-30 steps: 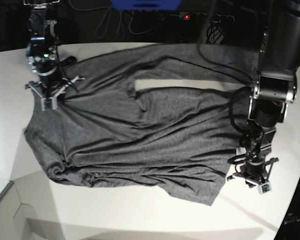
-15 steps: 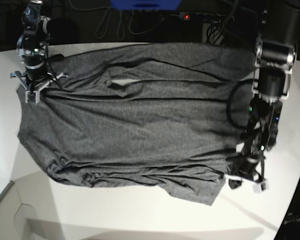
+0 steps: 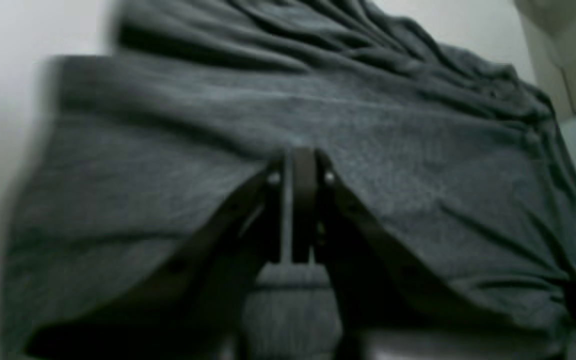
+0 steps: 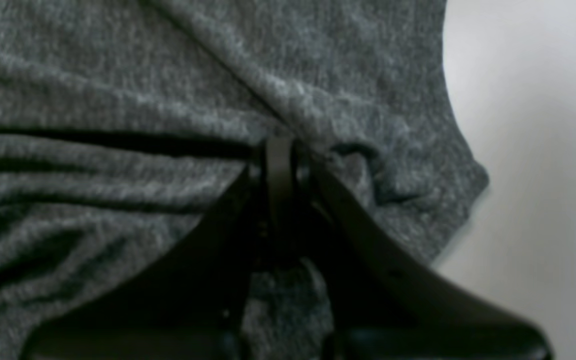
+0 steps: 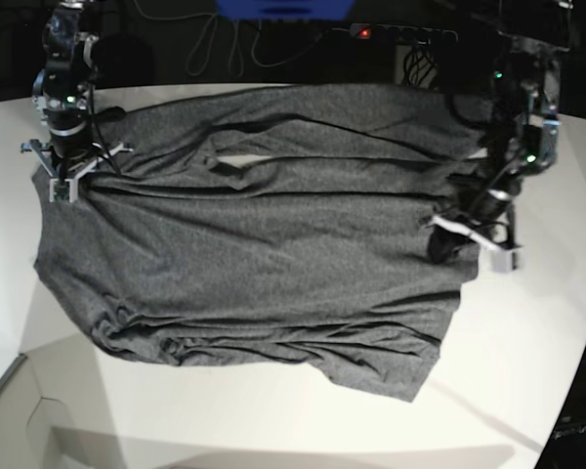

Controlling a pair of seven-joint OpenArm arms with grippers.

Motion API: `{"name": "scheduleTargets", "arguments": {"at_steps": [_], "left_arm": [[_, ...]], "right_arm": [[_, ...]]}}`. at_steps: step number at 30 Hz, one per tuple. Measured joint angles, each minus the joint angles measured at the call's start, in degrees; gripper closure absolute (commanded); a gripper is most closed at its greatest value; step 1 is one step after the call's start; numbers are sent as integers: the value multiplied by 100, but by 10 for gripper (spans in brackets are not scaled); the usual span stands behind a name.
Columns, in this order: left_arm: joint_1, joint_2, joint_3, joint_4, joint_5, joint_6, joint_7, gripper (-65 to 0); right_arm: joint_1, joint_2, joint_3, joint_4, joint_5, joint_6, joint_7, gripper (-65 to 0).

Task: Layout the t-shirt on the table in an organized manner, then fold the t-shirt properly
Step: 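Drag the held shirt edge with the left gripper toward the robot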

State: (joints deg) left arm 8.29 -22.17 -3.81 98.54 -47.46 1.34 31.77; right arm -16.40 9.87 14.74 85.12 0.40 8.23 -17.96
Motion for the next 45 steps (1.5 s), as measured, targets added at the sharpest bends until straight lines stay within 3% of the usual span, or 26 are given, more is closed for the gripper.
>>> {"name": "scheduleTargets", "arguments": {"at_steps": [4, 8, 16, 23, 32, 37, 45], "left_arm": [[590, 4, -739, 1075, -79, -111, 557, -26], [1204, 17, -1165, 1364, -37, -114, 1257, -26], [1810, 42, -1322, 1285, 20, -122, 2017, -26], [1814, 15, -1322, 337, 186, -160, 2439, -26], [1486, 26, -1335, -175, 1427, -203, 2319, -26], [1123, 11, -1335, -402, 1552, -197, 2256, -26], [796, 13, -1333, -356, 1604, -190, 2358, -26]], "right_arm": [[22, -2, -2, 0, 4, 2, 2, 0], [114, -7, -2, -13, 0, 4, -85, 0], [125, -4, -2, -22, 0, 4, -83, 0], [127, -4, -2, -22, 0, 4, -85, 0], [111, -2, -2, -22, 2, 4, -66, 0], [98, 94, -9, -28, 4, 68, -85, 0], [61, 140, 560, -66, 28, 107, -219, 0]]}}
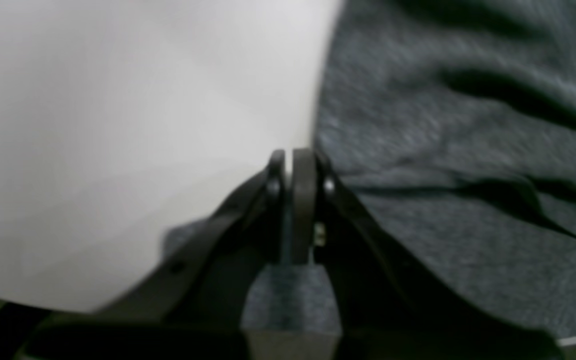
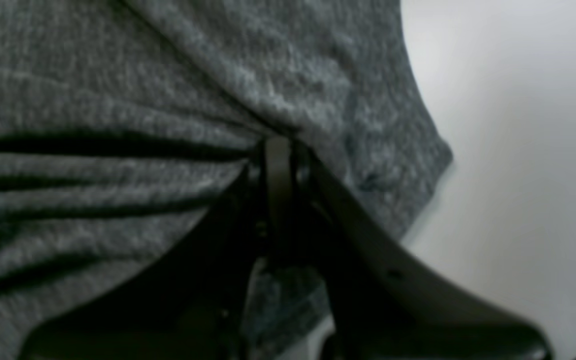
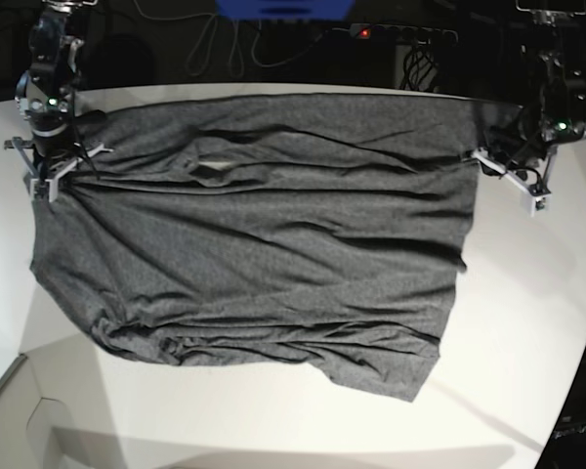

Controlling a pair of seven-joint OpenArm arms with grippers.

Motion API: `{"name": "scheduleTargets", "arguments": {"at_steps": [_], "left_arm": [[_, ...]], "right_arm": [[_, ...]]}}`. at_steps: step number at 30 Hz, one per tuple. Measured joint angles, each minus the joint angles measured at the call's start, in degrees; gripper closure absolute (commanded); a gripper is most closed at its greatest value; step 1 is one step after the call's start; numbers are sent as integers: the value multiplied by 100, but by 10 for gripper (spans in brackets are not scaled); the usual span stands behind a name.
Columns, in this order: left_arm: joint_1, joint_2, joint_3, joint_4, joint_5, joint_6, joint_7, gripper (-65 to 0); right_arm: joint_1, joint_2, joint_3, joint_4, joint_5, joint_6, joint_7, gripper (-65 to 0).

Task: Layout the t-shirt on the table in an organized manner, then fold the t-shirt properly
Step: 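Drag the held shirt edge with the left gripper toward the robot, then hold the shirt edge taut between both grippers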

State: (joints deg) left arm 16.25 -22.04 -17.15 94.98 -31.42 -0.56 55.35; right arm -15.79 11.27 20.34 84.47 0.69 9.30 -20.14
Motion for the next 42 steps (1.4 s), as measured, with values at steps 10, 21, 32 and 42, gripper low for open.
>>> {"name": "scheduleTargets", "arguments": {"at_steps": [10, 21, 32, 42], "left_arm": [[212, 0, 31, 116, -24, 42, 59, -26], [107, 249, 131, 1464, 42, 42, 118, -26], [-1056, 426, 785, -868, -76, -13, -146, -25], [-756, -107, 673, -1237, -466, -205, -614, -12]], "right_arm": [[-181, -35, 142, 28, -11, -20, 109, 0], [-142, -142, 142, 208, -48, -20, -68, 0], [-138, -216, 11, 302, -46, -17, -105, 0], [-138, -208, 4, 302, -44, -17, -111, 0]]}}
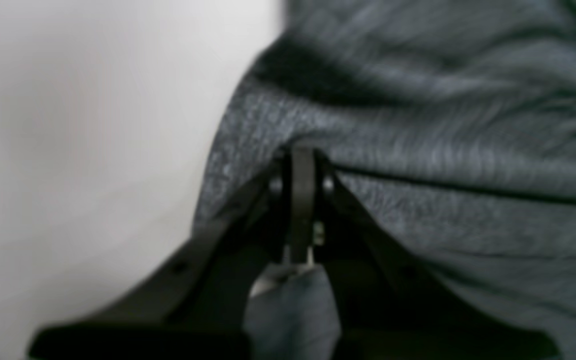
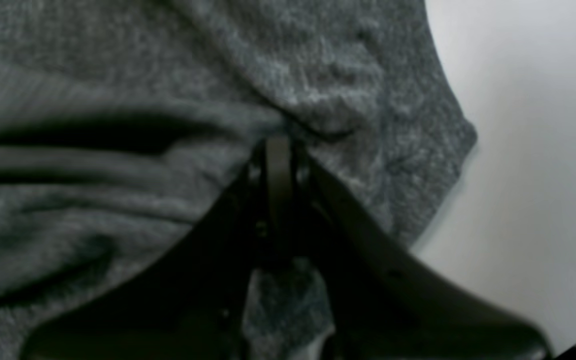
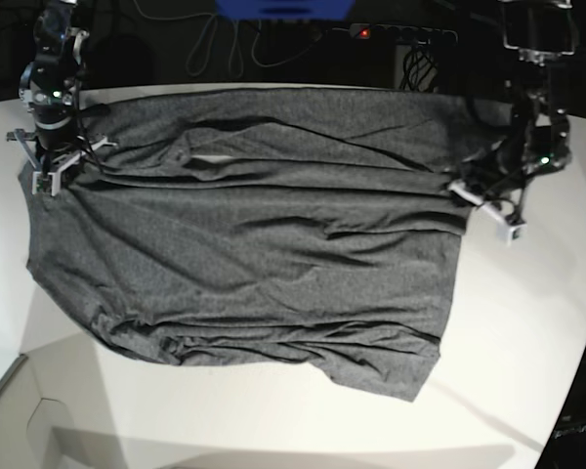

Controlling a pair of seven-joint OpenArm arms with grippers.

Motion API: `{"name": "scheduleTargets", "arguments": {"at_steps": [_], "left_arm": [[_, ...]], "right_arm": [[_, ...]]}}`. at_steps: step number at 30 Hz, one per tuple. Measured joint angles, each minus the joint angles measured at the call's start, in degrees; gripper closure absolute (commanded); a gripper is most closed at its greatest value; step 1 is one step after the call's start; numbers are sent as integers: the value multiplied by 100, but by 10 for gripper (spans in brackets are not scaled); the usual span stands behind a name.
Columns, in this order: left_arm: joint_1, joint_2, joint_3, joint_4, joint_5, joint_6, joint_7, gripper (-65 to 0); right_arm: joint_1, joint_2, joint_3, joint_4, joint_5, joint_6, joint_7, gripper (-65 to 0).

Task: Layout the t-shirt on the table in an organized manner, then fold the t-shirt properly
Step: 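Hold the shirt edge taut between both grippers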

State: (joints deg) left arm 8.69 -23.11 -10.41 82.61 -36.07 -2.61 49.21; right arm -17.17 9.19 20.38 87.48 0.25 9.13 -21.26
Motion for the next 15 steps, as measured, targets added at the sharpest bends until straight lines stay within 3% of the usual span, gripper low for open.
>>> {"name": "scheduleTargets", "arguments": {"at_steps": [8, 15], "left_arm": [[278, -273, -13, 151, 83, 7, 0, 0], [610, -210, -1106, 116, 83, 9, 286, 0]], "right_arm": [[0, -52, -4, 0, 2, 0, 48, 0], [33, -116, -22, 2, 20, 2, 48, 0]]}}
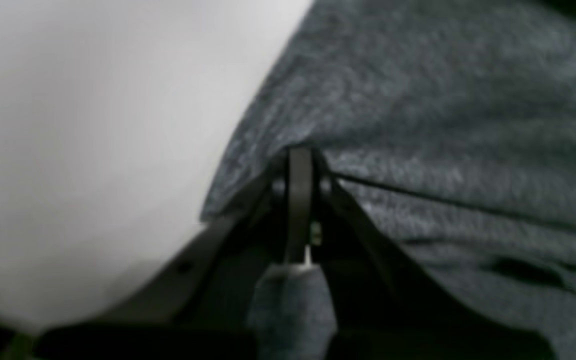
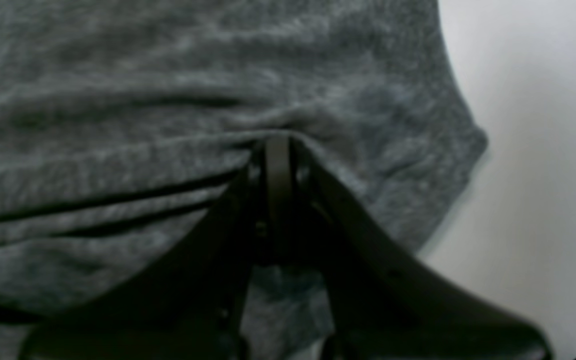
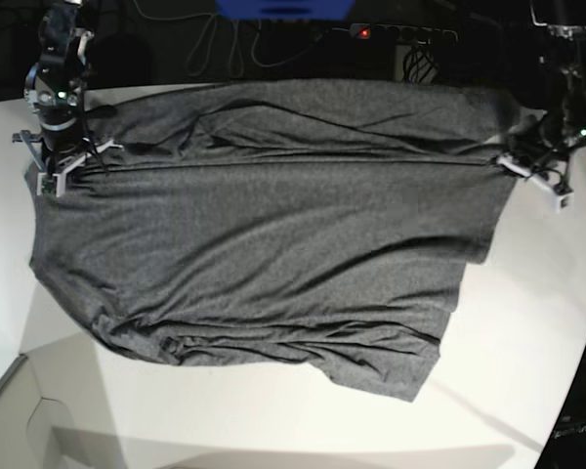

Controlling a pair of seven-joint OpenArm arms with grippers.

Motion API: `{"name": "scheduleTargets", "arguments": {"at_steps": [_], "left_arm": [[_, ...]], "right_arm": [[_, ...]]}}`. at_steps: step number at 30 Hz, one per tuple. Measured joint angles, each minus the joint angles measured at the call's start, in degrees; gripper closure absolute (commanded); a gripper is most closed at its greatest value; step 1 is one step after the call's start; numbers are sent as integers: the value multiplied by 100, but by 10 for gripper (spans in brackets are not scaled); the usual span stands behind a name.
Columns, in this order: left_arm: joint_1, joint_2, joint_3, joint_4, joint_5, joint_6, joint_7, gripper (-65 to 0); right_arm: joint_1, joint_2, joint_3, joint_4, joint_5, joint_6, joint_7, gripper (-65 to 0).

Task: Layout the t-shirt on the table in an organized manner, then fold the t-shirt properly
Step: 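Hold the shirt edge taut between both grippers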

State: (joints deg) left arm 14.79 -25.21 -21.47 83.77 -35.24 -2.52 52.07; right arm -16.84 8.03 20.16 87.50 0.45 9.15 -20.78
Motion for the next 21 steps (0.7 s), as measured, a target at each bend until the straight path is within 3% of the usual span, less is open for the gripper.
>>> {"name": "scheduleTargets", "arguments": {"at_steps": [21], "left_arm": [[-85, 63, -164, 341, 341, 177, 343, 0]], "right_arm": [[28, -13, -160, 33, -2, 0, -7, 0]]}}
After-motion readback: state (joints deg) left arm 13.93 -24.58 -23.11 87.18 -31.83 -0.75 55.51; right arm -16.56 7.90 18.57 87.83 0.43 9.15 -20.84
